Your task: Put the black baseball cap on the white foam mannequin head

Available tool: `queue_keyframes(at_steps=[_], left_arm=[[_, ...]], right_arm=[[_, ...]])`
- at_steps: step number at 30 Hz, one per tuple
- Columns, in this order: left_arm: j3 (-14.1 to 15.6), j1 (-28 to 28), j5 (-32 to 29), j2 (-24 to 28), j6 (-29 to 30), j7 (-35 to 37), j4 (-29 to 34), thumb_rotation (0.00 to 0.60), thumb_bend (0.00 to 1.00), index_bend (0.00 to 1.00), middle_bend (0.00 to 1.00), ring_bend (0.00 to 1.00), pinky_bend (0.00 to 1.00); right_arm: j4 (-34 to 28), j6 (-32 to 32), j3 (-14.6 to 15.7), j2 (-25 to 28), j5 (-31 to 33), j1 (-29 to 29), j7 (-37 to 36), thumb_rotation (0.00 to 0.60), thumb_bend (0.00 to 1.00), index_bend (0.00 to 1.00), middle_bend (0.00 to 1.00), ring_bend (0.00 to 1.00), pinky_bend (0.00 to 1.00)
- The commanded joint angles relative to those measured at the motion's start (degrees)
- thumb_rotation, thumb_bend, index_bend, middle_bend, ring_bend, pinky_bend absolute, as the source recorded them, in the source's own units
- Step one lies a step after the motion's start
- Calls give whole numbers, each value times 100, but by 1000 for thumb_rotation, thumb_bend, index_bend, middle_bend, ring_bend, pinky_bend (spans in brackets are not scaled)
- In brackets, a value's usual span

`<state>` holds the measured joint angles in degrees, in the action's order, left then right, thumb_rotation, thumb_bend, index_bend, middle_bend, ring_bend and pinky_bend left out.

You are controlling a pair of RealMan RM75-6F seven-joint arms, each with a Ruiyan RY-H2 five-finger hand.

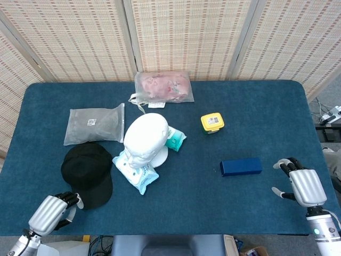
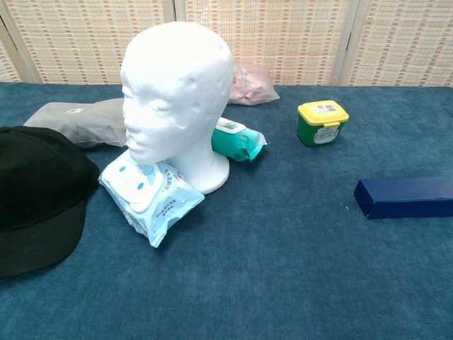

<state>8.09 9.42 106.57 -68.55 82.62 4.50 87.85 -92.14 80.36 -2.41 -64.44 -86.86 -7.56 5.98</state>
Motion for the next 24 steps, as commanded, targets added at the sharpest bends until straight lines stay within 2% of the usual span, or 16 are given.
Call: queue_keyframes(at_steps=[1, 6, 11, 24], left_arm=[[66, 34, 131, -137, 50, 32, -77, 600, 707, 470, 453, 409, 588], [93, 95, 120, -285, -69, 2, -121, 600, 781, 450, 452, 409, 589], [35, 139, -162, -412, -362, -304, -9, 600, 892, 442, 451, 409, 589], [-237, 425, -987, -487, -1156, -816, 400, 600, 900, 387, 391, 386, 588]], right_arm=[[4, -10, 2, 3, 2, -5, -5, 600, 120, 371, 320, 232, 566], [7, -51, 3, -3, 22, -25, 16, 600, 119, 371, 320, 232, 566], [1, -69, 3, -8, 38, -36, 40, 600, 119, 371, 320, 232, 566], [16, -88, 11, 32, 33, -50, -70, 600, 120, 371, 320, 232, 566]])
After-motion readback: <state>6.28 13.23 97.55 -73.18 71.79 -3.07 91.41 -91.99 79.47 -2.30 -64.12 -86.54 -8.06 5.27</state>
